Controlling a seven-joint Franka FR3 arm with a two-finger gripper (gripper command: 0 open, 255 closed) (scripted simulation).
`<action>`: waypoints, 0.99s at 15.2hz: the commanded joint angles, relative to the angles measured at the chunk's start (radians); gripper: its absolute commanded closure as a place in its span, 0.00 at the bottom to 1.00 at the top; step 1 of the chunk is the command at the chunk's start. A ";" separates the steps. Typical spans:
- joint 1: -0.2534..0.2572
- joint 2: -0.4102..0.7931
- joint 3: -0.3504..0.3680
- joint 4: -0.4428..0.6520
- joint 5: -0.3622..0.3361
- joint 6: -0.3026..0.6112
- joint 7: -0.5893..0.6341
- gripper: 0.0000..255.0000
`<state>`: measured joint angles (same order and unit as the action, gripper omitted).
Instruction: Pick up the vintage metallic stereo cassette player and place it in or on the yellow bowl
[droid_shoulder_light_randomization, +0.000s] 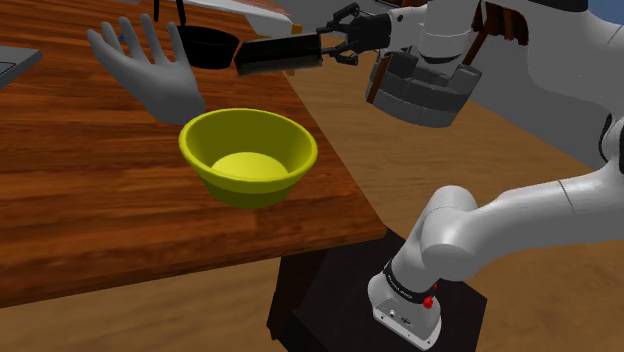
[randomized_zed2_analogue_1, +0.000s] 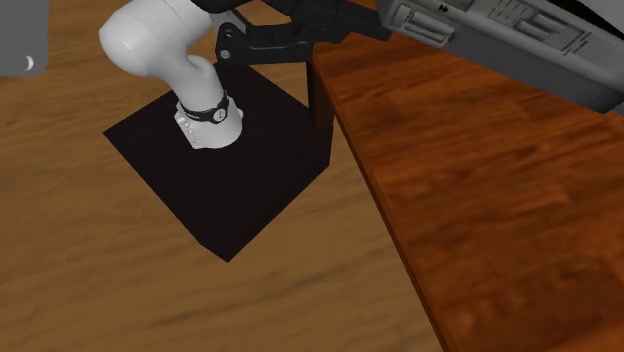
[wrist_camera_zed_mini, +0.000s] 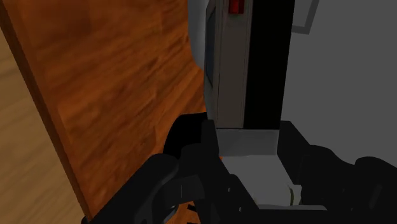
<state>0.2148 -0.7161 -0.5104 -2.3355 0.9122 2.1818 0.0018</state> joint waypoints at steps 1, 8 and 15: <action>-0.026 -0.067 0.065 -0.060 -0.001 0.032 0.040 1.00; -0.079 -0.274 0.270 -0.238 0.031 0.115 0.173 1.00; -0.091 -0.464 0.485 -0.360 0.093 0.171 0.337 1.00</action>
<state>0.1234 -1.1544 -0.0604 -2.6828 0.9931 2.3439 0.3101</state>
